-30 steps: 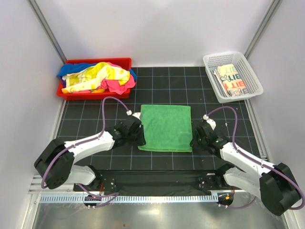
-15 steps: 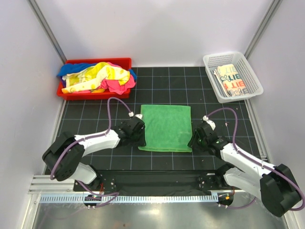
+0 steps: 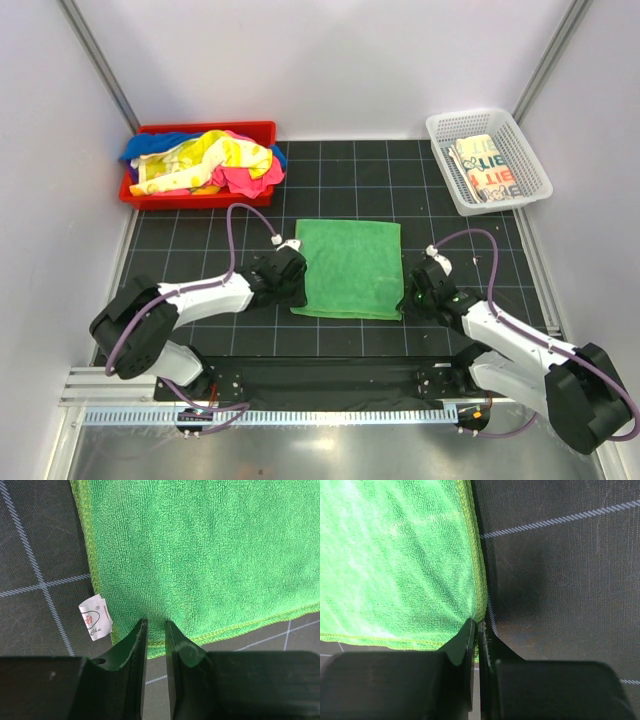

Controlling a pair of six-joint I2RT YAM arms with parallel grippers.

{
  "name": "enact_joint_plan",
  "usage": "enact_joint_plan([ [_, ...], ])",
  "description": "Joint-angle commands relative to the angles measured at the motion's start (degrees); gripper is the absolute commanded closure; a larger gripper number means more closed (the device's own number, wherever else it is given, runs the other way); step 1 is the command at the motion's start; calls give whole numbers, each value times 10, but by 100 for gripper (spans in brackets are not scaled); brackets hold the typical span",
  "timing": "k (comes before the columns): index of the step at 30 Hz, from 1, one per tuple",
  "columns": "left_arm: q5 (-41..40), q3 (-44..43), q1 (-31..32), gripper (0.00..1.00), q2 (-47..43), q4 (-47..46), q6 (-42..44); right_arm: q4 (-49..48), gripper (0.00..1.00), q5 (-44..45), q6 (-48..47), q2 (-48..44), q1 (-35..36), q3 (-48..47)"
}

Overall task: Fold and stack the towels
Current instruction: Fold the towel

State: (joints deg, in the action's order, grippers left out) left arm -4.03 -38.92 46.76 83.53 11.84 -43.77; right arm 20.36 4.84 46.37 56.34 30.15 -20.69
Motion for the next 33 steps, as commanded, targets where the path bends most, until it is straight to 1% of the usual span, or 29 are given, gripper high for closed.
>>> enact_joint_plan([
  [1,-9,19,8,77,4,0,-14,49,95,-3,12,0,4,-1],
  [6,-12,36,14,78,-16,16,-21,79,96,5,28,-16,4,-3],
  [14,-15,67,22,78,-58,27,-37,98,95,-6,36,-37,4,-1],
  [17,-9,67,24,77,-83,34,-38,105,87,-11,33,-45,4,-8],
  [18,-11,58,23,77,-91,41,-36,111,80,-10,31,-47,4,-16],
  [20,-14,44,24,76,-116,69,-30,145,73,7,19,-65,4,-34],
  [21,-19,26,24,72,-127,78,-28,158,64,17,13,-74,4,-56],
  [22,-22,18,24,70,-135,87,-25,171,59,25,7,-81,5,-65],
  [23,-26,3,24,68,-150,105,-21,192,51,40,-1,-94,4,-84],
  [24,-26,2,24,67,-157,112,-19,200,49,46,-6,-99,4,-90],
  [25,-29,-7,23,65,-162,114,-18,205,45,51,-8,-102,4,-96],
  [27,-46,-20,22,62,-172,122,-11,188,44,62,-17,-104,4,-111],
  [28,-69,-43,21,59,-169,126,-6,187,44,72,-17,-92,3,-123],
  [29,-75,-55,18,58,-163,127,3,171,44,75,-22,-84,3,-135],
  [30,-79,-70,4,55,-140,123,19,160,44,93,-42,-72,3,-164],
  [31,-92,-85,-5,54,-124,123,30,152,43,105,-53,-40,4,-177],
  [32,-96,-120,-18,53,-107,128,38,125,43,115,-66,-21,3,-189],
  [33,-94,-137,-43,53,-63,129,54,114,42,127,-82,2,3,-216],
])
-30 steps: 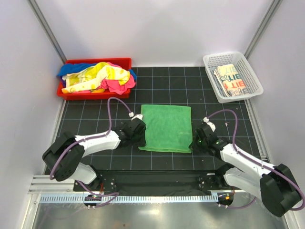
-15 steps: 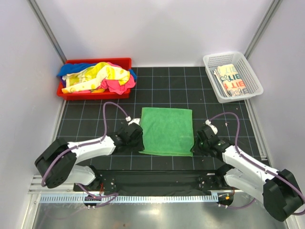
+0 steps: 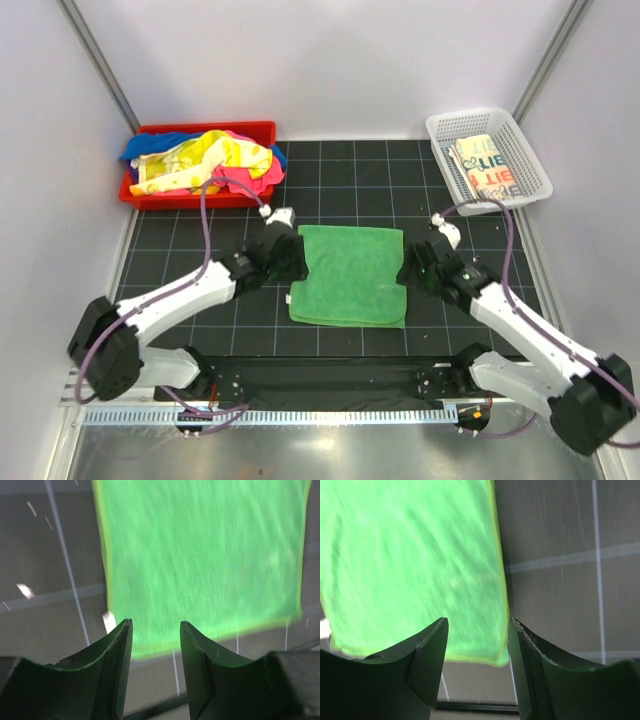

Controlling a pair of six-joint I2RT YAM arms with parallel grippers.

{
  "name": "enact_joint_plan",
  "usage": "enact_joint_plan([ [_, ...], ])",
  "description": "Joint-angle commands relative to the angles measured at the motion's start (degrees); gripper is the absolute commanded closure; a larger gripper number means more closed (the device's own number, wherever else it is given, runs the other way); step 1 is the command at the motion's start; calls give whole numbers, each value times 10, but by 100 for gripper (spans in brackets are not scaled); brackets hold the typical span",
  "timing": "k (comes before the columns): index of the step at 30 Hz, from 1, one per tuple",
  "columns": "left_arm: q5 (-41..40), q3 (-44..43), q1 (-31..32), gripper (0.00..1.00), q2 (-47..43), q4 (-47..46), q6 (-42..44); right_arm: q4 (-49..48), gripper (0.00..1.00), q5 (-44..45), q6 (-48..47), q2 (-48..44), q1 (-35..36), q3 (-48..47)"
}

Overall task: Fold and stack the towels
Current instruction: Fold the towel

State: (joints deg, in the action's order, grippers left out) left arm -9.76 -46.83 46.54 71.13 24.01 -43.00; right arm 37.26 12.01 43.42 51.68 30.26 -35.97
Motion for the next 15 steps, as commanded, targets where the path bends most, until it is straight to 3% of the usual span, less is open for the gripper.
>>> enact_joint_plan([
  [1,-33,-73,-56,53,80,5,56,-64,42,71,-81,95,-1,-78],
  [7,18,-208,-137,56,252,2,142,-143,41,64,-154,256,-42,-165],
  [15,44,-302,-165,53,368,-13,190,-234,42,36,-192,399,-116,-212],
])
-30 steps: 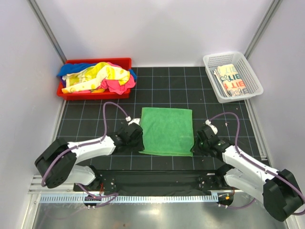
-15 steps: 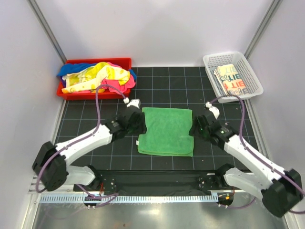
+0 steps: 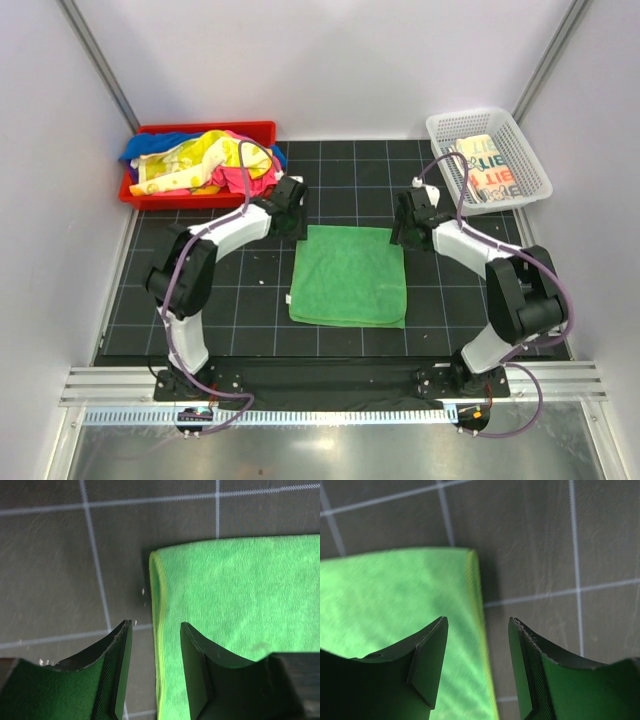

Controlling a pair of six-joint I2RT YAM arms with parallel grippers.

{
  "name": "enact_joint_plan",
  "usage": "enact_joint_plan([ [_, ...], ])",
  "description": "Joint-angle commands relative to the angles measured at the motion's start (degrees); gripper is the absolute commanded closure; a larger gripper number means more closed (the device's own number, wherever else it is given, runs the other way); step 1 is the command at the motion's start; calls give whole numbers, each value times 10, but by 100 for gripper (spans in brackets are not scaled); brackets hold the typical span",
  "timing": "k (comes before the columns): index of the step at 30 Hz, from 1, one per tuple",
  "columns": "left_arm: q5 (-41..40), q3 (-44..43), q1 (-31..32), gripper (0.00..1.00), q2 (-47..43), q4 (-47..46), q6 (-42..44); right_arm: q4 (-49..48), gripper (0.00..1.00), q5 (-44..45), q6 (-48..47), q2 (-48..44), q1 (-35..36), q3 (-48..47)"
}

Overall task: Fold and stack the towels
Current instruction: Fold the towel

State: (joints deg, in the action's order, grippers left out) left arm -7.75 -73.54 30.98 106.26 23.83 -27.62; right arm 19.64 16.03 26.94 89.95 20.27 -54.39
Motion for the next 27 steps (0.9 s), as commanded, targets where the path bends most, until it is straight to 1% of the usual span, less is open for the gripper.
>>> enact_joint_plan([
  [1,26,-38,-11,53,26,-18,38,-71,42,-12,-27,25,-20,-31],
  [5,27,-49,-29,53,61,-27,39,-86,43,-25,-28,67,-26,-51],
  [8,21,-45,-34,53,67,-38,40,-93,44,-18,-24,87,-30,-53],
  [13,28,-33,-41,53,71,-77,34,-101,48,-12,-20,102,-39,-59],
  [18,42,-28,-42,53,79,-100,27,-113,48,-11,-19,116,-44,-63],
  [24,43,-35,-42,54,97,-99,25,-123,48,-25,-16,129,-48,-63],
  [25,42,-35,-42,54,98,-100,25,-126,51,-26,-16,131,-47,-63],
  [27,38,-34,-43,54,103,-102,22,-129,52,-23,-16,130,-47,-63],
])
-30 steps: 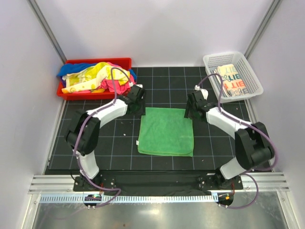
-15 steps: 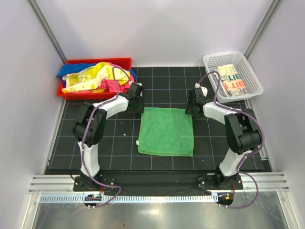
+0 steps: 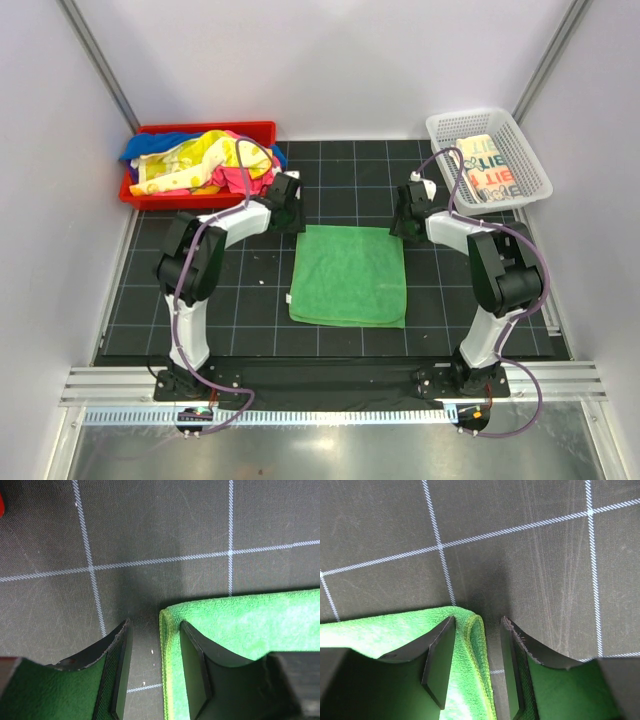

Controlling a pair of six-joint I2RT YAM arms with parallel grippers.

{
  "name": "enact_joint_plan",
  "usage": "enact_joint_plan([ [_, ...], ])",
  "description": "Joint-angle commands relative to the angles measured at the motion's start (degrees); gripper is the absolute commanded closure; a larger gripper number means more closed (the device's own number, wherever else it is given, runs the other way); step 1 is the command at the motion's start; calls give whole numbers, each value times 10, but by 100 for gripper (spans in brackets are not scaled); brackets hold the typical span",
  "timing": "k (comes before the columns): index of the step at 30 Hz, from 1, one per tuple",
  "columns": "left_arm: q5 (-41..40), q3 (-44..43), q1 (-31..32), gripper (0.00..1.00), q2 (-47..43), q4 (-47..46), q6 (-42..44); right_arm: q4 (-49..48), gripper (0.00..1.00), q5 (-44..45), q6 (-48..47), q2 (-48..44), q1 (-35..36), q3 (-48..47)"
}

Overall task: Fold and stack the towels
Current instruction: Fold the towel

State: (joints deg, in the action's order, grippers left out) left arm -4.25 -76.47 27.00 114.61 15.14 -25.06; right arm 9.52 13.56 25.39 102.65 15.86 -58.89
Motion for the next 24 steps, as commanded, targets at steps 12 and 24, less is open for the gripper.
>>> enact_joint_plan([
  [12,10,7,-3,57,30,-31,-10,-40,59,-12,-2,11,-5,-15],
  [24,32,48,-3,64,19,-78,-21,-35,76,-5,-3,10,-6,-13],
])
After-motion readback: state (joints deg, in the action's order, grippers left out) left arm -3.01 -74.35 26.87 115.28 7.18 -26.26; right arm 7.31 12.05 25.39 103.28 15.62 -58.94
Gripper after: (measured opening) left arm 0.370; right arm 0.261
